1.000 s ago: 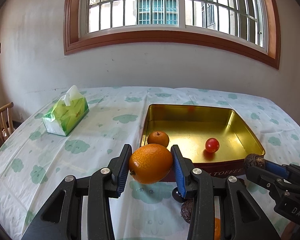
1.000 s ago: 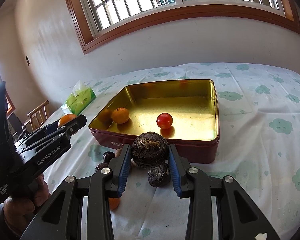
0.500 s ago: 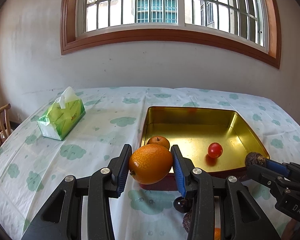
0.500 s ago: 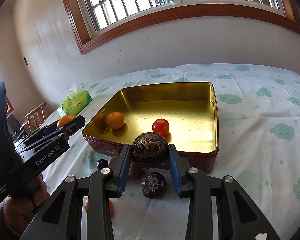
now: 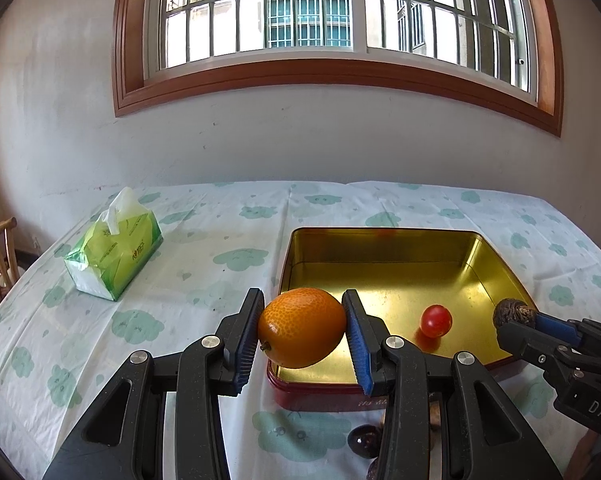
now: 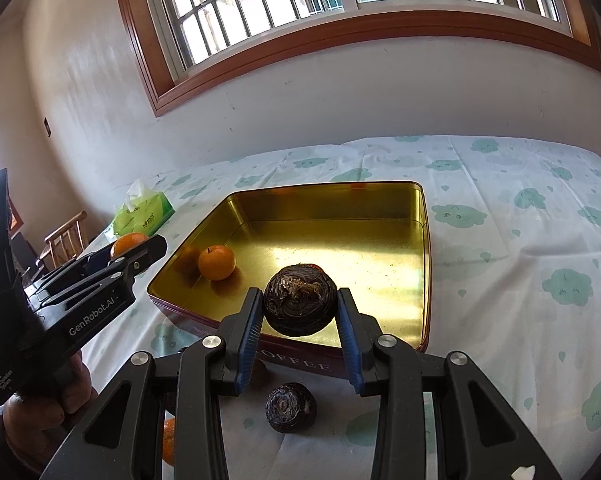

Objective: Organize fruits
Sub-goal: 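Carry the dark fruit in the right tool while the left tool carries the orange over the tin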

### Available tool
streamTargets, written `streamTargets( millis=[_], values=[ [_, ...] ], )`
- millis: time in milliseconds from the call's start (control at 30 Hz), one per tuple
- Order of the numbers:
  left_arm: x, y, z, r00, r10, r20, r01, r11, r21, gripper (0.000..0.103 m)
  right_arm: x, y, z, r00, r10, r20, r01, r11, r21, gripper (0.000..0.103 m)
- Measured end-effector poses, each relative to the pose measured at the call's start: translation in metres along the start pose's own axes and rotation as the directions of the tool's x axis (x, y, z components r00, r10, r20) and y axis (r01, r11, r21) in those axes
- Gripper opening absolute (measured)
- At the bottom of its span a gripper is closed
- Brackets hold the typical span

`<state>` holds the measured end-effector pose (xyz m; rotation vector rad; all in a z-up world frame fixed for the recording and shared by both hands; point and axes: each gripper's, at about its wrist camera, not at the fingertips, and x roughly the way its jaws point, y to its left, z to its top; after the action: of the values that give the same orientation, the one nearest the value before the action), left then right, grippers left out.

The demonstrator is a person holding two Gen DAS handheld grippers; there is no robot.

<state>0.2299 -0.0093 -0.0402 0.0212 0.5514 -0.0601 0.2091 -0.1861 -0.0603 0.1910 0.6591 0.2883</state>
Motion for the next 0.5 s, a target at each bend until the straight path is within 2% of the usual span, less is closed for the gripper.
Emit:
streamTargets(
  millis=[500],
  values=[
    [0.014,-0.001,0.009,1.000,-0.003,0.005,0.003,1.000,0.015,0.041,0.010,-0.006,0.009,1.000,-0.006,0.001,0.006,1.000,0.008,0.034]
  ],
)
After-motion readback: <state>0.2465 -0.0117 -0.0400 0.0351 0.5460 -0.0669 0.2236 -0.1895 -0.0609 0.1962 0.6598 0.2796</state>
